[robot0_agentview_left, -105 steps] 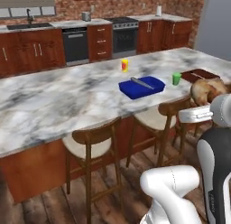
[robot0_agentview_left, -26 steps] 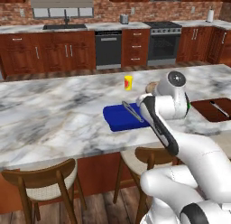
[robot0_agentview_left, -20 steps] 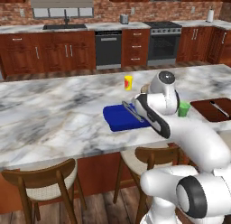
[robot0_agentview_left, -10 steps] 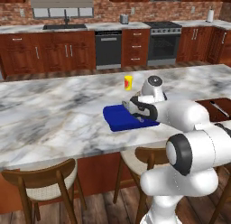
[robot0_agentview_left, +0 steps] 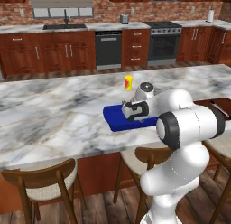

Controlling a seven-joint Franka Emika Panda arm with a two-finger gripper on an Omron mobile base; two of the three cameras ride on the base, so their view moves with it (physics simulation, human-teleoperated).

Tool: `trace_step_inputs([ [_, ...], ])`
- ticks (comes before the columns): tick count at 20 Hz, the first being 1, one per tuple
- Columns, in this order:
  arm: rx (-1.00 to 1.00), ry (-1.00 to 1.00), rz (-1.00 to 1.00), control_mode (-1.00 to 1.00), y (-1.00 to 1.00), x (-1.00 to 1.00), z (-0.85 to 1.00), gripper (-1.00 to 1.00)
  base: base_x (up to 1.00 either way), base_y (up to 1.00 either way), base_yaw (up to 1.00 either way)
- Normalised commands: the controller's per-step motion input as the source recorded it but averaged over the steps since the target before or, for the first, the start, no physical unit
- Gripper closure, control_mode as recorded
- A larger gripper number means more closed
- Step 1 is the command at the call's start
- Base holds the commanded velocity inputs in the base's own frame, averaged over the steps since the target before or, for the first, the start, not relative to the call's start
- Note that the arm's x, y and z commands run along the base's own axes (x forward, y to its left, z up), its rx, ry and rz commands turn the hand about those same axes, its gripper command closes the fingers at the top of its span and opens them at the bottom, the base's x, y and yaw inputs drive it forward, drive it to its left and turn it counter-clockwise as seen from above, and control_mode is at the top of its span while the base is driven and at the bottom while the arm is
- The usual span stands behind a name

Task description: Gather the broccoli and sweet potato from the fridge and place them on a tray on the dining counter. Then gather the chicken drumstick and fish from the fridge and place them on the other tray.

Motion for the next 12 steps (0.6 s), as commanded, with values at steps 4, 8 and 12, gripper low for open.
trace_step_inputs([
  [4,0.00,0.00,-0.06,-1.00,0.06,0.11,-0.32,1.00,0.00,0.00,0.00],
  [8,0.00,0.03,-0.08,-1.00,0.07,0.05,-0.24,1.00,0.00,0.00,0.00],
  [12,0.00,0.06,-0.10,-1.00,0.05,0.06,-0.05,1.00,0.00,0.00,0.00],
])
